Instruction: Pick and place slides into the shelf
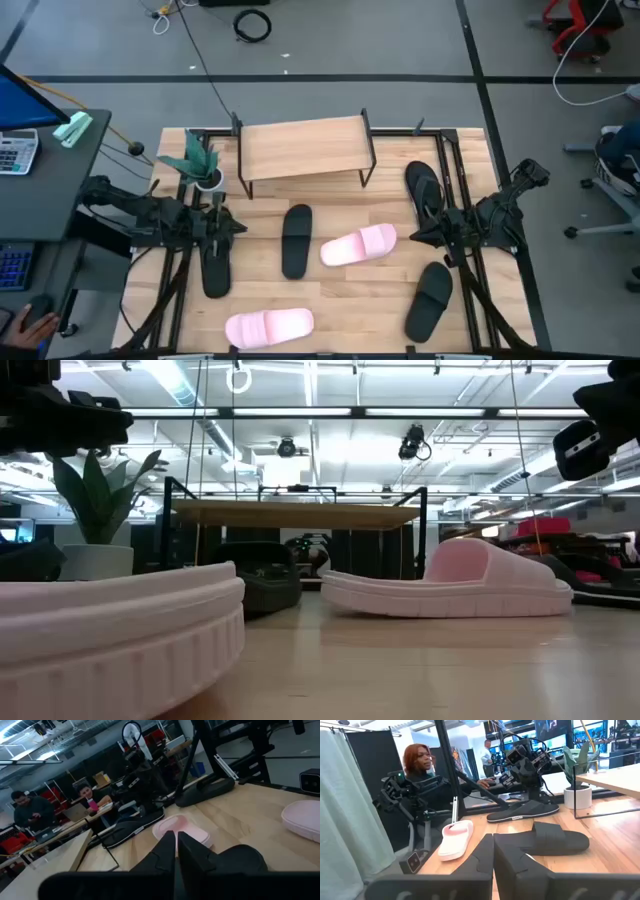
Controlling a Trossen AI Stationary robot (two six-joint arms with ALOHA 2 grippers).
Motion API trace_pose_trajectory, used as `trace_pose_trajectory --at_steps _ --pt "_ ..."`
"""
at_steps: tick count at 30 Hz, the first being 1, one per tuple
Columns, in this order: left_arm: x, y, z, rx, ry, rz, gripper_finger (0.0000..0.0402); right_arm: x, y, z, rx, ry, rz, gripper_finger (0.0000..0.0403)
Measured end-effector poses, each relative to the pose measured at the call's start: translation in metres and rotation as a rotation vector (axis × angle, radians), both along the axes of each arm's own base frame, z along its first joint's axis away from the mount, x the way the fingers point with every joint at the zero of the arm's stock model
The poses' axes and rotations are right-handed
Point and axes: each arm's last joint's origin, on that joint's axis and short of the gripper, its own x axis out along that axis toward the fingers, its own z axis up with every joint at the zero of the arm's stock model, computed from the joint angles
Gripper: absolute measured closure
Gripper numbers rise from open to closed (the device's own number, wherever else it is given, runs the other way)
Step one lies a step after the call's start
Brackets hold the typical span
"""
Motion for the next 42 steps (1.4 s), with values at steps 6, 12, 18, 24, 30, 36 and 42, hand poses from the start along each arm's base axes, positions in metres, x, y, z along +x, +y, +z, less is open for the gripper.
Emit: trace_pose_trajectory --at_steps 6,12,18,24,30,36,42 --pt "0.0 0.0 0.0001 0.0 -0.001 0.0 0.0365 0.0 0.0 0.0 0.0 0.0 0.0 0.0394" --pt "0.0 0.0 0.0001 -0.001 -0.001 0.0 0.0374 0.0 0.0 0.0 0.0 0.0 0.0 0.0394" --pt "0.0 0.0 0.0001 0.0 0.0 0.0 0.0381 0.0 0.0 0.0 0.0 0.0 0.0 0.0394" --pt "0.0 0.0 0.0001 0.0 -0.001 0.0 0.0376 0.0 0.0 0.0 0.0 0.0 0.0 0.0394" --pt "0.0 0.0 0.0 0.0 -0.001 0.0 0.0367 0.0 0.0 0.0 0.0 0.0 0.0 0.0394" --pt "0.0 0.0 0.0001 0.0 0.0 0.0 0.0367 0.0 0.0 0.0 0.0 0.0 0.0 0.0394" --pt "0.0 0.0 0.0001 0.0 0.0 0.0 0.0377 0.0 0.0 0.0 0.0 0.0 0.0 0.0394"
